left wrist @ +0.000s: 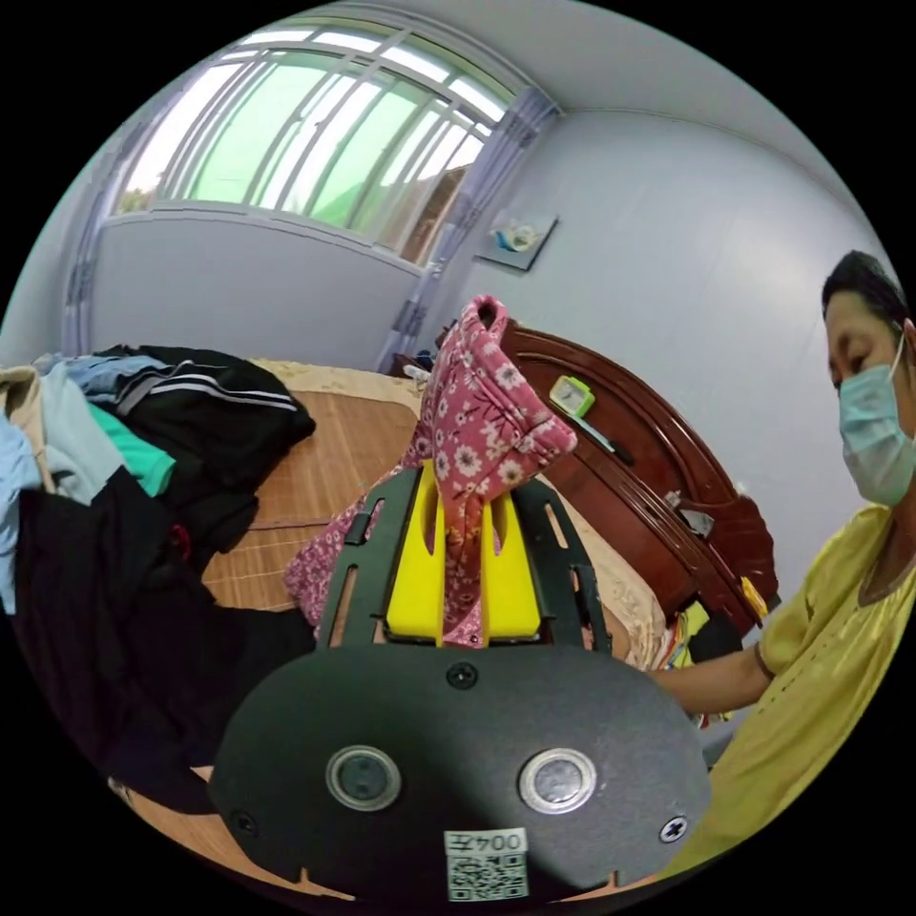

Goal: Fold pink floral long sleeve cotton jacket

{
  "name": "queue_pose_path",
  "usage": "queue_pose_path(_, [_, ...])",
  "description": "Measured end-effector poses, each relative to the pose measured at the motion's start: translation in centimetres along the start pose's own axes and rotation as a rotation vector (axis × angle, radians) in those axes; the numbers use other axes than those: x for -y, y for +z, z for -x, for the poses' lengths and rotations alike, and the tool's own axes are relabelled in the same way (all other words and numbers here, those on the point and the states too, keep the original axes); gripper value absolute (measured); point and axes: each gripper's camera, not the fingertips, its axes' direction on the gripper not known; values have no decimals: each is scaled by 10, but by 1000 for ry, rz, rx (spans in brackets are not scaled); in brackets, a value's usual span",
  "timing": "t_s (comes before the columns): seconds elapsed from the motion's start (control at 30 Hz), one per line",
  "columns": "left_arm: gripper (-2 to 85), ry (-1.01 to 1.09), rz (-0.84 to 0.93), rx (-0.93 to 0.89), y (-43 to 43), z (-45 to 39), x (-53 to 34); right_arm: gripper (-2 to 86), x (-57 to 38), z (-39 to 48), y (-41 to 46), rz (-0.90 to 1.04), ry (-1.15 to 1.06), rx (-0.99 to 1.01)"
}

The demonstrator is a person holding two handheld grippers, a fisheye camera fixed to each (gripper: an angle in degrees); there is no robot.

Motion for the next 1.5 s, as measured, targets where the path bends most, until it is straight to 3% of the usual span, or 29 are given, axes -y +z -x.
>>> queue_pose_path(0.17, [19, 22, 65, -57, 63, -42, -10, 10, -19, -37, -2, -75, 47, 156])
queue_pose_path(0.33, [22, 100, 157, 9, 131, -91, -26, 133, -48, -103, -21, -198, 157, 545])
queue_pose_path(0.53, [26, 140, 267, 47, 215, -133, -56, 171, -81, -179, -79, -450, 210, 829])
queue_pose_path(0.73, [35, 186, 400, 71, 291, -161, -89, 209, -78, -232, -117, -547, 197, 991])
queue_pose_path(1.07, [61, 342, 526, 170, 359, -205, -113, 223, -5, -235, -125, -336, 151, 934])
queue_pose_path(1.2, [89, 386, 550, 155, 365, -223, -122, 97, 8, -220, -134, -315, 140, 809])
queue_pose_path(1.37, [140, 336, 487, 135, 324, -229, -121, 47, 3, -193, -169, -399, 94, 635])
queue_pose_path(1.5, [151, 282, 463, 343, 264, -195, -141, 44, -3, -159, -208, -490, 20, 425])
